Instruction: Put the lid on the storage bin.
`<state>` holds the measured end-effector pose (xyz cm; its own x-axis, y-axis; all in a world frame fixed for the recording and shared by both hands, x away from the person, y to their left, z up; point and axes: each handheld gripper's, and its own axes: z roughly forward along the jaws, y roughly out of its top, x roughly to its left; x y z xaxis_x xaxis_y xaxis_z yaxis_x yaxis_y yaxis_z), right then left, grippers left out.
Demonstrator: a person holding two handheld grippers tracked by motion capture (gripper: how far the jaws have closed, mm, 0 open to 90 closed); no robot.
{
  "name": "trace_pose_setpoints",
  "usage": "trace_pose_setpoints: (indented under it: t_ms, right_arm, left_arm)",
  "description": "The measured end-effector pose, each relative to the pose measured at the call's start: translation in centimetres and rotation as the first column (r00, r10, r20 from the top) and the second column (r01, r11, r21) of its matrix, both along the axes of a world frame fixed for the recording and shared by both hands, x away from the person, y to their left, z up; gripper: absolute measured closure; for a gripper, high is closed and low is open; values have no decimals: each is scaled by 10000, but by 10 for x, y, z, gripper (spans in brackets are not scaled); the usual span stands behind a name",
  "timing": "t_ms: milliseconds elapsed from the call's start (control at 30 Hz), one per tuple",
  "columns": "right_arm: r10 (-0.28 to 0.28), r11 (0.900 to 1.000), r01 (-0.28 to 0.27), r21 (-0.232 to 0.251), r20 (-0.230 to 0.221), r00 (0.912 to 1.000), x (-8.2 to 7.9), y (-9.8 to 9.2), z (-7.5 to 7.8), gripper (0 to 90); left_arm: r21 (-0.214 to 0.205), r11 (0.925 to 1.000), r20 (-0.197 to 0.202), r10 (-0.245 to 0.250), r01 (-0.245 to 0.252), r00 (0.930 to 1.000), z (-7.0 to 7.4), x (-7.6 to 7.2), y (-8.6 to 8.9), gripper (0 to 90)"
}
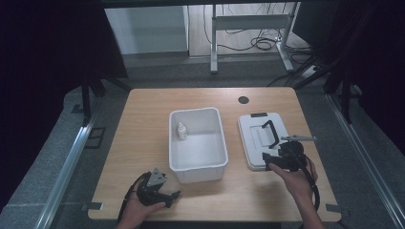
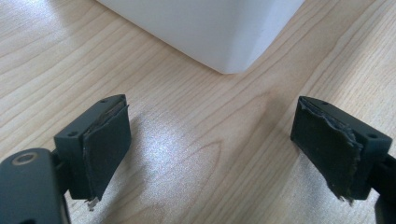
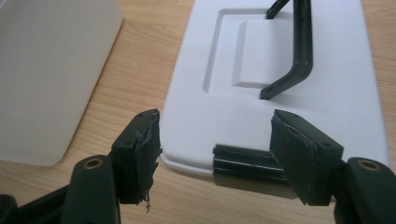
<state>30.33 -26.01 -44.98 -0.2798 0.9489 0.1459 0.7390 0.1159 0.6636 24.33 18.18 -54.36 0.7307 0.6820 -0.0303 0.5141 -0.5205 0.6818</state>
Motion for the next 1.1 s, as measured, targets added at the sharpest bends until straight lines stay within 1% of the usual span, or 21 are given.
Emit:
trace_pose_setpoints:
  t_ms: [100,233,267,300,400,467,533,600,667,700,767,800,900,1000,1033,1067,1100]
  right_arm:
    - [-185,9998,185,64,55,9998,4,-7,9,339]
    - [-264,9997,264,-18,18,9997,9,-11,16,339]
    - [-276,9995,276,-143,-40,9996,13,-13,19,339]
    - [-261,9995,260,-171,-89,9996,15,-14,20,339]
    - [-267,9995,264,-186,-206,9994,17,-15,21,340]
    - [-263,9994,254,-214,-419,9988,22,-17,20,340]
    - [-326,9992,314,-236,-526,9981,25,-20,20,339]
    - [-364,9992,353,-212,-533,9979,27,-22,20,339]
    - [-524,9986,518,-114,-574,9970,31,-25,21,339]
    - [-555,9984,548,-132,-596,9967,34,-27,21,340]
    - [-675,9976,660,-222,-777,9947,41,-29,21,348]
    - [-675,9976,660,-222,-777,9947,41,-29,21,348]
    - [-775,9969,757,-221,-1000,9920,47,-32,20,354]
    - [-821,9964,789,-325,-1115,9904,54,-35,19,362]
    - [-785,9969,789,-24,-1399,9870,58,-37,18,374]
    - [-785,9969,789,-24,-1399,9870,58,-37,18,374]
    - [-742,9971,761,77,-1478,9862,61,-38,17,382]
  left_arm:
    - [-2,10000,0,2,-2,10000,0,0,0,120]
    - [0,10000,0,0,0,10000,0,0,0,120]
    - [2,10000,-1,-1,1,10000,0,0,0,121]
    - [2,10000,-1,-1,1,10000,0,0,0,120]
    - [-3,10000,1,1,-1,10000,0,0,0,121]
    - [-1,10000,-1,-1,1,10000,0,0,0,120]
    - [1,10000,0,-1,1,10000,0,0,0,120]
    - [-1,10000,-1,1,-1,10000,0,0,0,120]
    - [-1,10000,-2,1,-1,10000,0,0,0,120]
    - [0,10000,-1,2,-2,10000,0,0,0,120]
    - [0,10000,0,-1,1,10000,0,0,0,120]
    - [0,10000,0,-1,1,10000,0,0,0,120]
    - [-2,10000,-1,1,-1,10000,0,0,0,120]
    - [-3,10000,-3,2,-2,10000,0,0,0,120]
    - [-3,10000,-2,3,-3,10000,0,0,0,120]
    - [-3,10000,-2,3,-3,10000,0,0,0,120]
    - [-3,10000,-2,1,-1,10000,0,0,0,120]
